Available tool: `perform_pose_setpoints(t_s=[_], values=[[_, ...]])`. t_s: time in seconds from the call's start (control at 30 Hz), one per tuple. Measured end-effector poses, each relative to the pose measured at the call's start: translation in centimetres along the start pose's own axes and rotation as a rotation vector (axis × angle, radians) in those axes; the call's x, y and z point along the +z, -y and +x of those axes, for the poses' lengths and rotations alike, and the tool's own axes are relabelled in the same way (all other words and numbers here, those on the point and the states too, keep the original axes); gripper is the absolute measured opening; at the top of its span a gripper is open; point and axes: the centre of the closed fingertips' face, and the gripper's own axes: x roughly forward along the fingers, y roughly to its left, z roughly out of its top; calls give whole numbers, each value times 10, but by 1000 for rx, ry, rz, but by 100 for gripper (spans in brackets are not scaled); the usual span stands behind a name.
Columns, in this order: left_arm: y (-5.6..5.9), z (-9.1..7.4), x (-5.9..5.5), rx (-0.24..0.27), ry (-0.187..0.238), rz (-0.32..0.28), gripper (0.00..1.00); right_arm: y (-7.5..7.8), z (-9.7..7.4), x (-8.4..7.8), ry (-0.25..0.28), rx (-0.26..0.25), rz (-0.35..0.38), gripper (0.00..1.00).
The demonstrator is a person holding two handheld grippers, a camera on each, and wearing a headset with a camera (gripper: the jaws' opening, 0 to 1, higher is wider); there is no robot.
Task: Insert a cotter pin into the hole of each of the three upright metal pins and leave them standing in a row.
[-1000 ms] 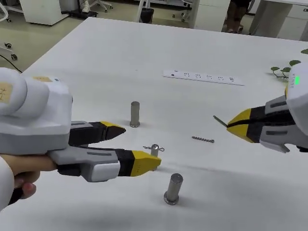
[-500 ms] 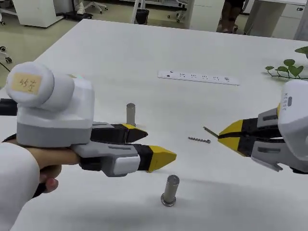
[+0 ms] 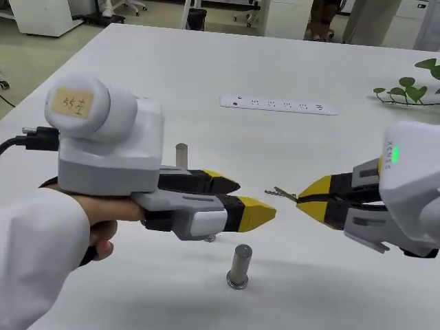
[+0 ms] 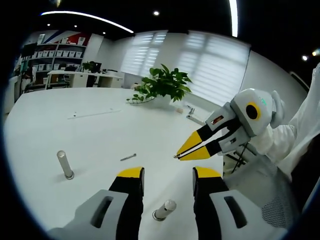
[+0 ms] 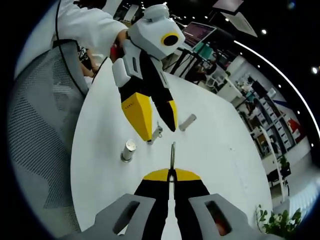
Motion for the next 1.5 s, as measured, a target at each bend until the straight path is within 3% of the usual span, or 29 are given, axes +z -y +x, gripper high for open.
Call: perform_pose_setpoints(t_s=[0.9, 1.5], values=[[11, 15, 2, -61, -7, -43, 17, -4, 2, 5, 16, 9, 1, 0], [9, 22, 1, -75, -24, -68, 13, -3, 5, 8, 17, 7, -20, 0]])
